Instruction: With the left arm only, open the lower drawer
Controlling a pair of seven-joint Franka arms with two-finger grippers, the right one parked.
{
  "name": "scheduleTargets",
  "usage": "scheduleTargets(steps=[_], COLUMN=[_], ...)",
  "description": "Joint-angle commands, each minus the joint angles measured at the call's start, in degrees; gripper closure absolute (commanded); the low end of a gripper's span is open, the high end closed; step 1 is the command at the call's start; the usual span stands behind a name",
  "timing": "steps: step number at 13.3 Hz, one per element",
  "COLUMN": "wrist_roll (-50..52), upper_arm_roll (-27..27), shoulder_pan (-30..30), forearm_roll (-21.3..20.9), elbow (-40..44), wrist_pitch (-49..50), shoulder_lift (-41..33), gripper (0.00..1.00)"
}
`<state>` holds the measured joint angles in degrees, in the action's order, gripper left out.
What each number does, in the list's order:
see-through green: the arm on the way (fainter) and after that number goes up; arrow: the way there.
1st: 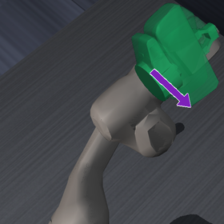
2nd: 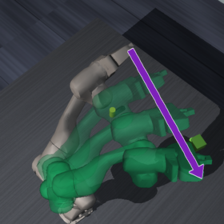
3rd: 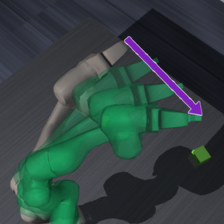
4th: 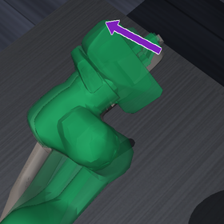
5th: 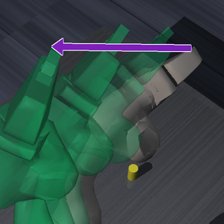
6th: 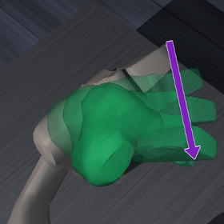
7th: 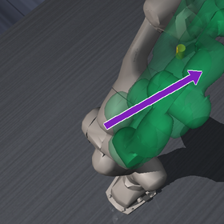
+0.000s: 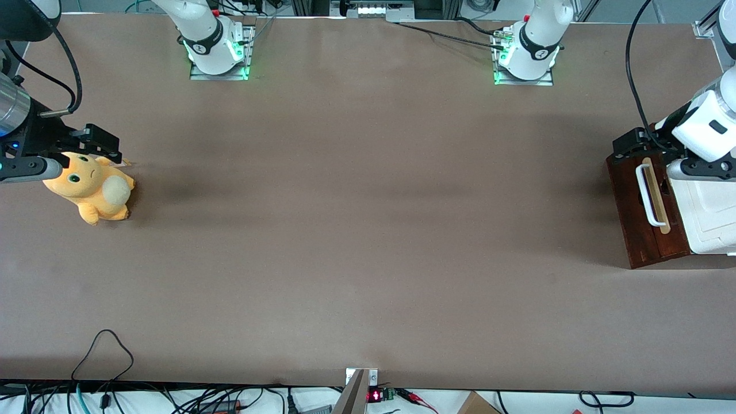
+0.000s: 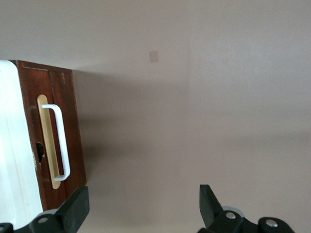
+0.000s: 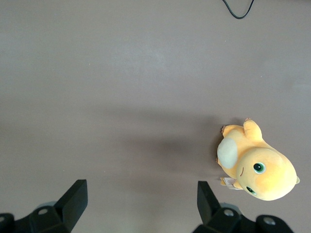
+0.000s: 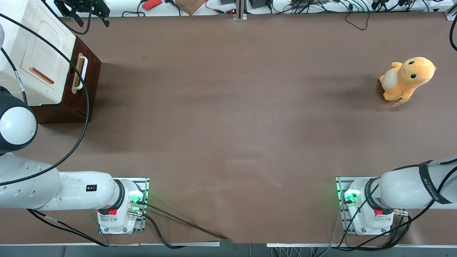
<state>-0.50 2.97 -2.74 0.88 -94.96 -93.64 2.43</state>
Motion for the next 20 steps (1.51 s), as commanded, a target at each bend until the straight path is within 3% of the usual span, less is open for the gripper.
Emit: scheduleTargets(steps=[1,10,11,14,16,20], wrist_roll=[-1.7,-1.9,-1.4,3.4,10.1,29.2], upper_arm_roll=[-0.5,0.0,0.5,6.4,10.3,14.3], shoulder_pan=[-0.3,-0.2,0.0,0.1,0.1,0.1], forearm_roll=[3.3,2.1,-1.0,-17.1,-27.6,-43.2], elbow=[2.0,1.7,1.8,1.4,-0.2,-10.5], wrist_pitch=[1.8,1.7,1.7,2.8,5.3,7.0], shoulder_lift=[1.0,1.4,1.4,2.9,4.6,8.2], gripper=[0.00,0.00,0.00,0.00,0.00,0.03])
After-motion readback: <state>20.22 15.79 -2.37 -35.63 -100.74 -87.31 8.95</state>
